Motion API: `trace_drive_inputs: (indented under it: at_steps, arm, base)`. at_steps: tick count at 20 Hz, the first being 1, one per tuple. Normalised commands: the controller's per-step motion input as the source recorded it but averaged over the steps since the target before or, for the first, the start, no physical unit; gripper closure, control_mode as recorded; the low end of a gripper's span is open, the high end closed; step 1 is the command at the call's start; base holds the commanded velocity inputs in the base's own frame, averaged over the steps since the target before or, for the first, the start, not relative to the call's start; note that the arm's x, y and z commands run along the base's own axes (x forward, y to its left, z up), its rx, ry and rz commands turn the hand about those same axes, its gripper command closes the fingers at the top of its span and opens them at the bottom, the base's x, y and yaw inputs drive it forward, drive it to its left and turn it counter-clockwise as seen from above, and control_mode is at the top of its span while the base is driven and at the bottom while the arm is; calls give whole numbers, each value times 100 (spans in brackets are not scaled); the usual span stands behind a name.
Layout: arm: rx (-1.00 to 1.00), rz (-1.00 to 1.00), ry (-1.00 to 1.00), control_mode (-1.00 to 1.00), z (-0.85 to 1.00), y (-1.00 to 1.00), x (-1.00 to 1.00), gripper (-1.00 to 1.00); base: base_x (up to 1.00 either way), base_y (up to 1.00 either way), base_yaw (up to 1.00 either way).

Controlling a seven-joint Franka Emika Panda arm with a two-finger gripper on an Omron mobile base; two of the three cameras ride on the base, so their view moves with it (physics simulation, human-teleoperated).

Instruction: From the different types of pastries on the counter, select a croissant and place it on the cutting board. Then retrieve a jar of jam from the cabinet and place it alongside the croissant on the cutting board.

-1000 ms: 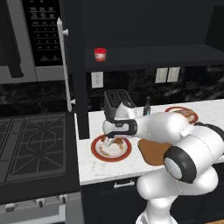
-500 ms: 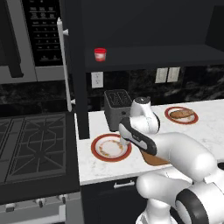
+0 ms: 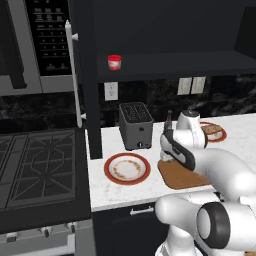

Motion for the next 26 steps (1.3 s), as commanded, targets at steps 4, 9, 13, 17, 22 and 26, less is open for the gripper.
trace_drive_inputs:
  at_steps: [4,9,13,17,22,26]
  arm:
    - [14,-24,-1,-100,-4,-45,-14,100]
    - [0,0,0,-100,-9,14,-4,100]
    - [-2,0,0,-100,-30,24,7,100]
    - [-1,1,-1,-100,-36,4,36,100]
    - [-3,0,0,-100,-43,0,18,100]
    - [-2,0,0,-100,-20,0,8,100]
  base:
    - [0,0,0]
    - [0,0,0]
    - [0,0,0]
    - [0,0,0]
    - [0,0,0]
    - [0,0,0]
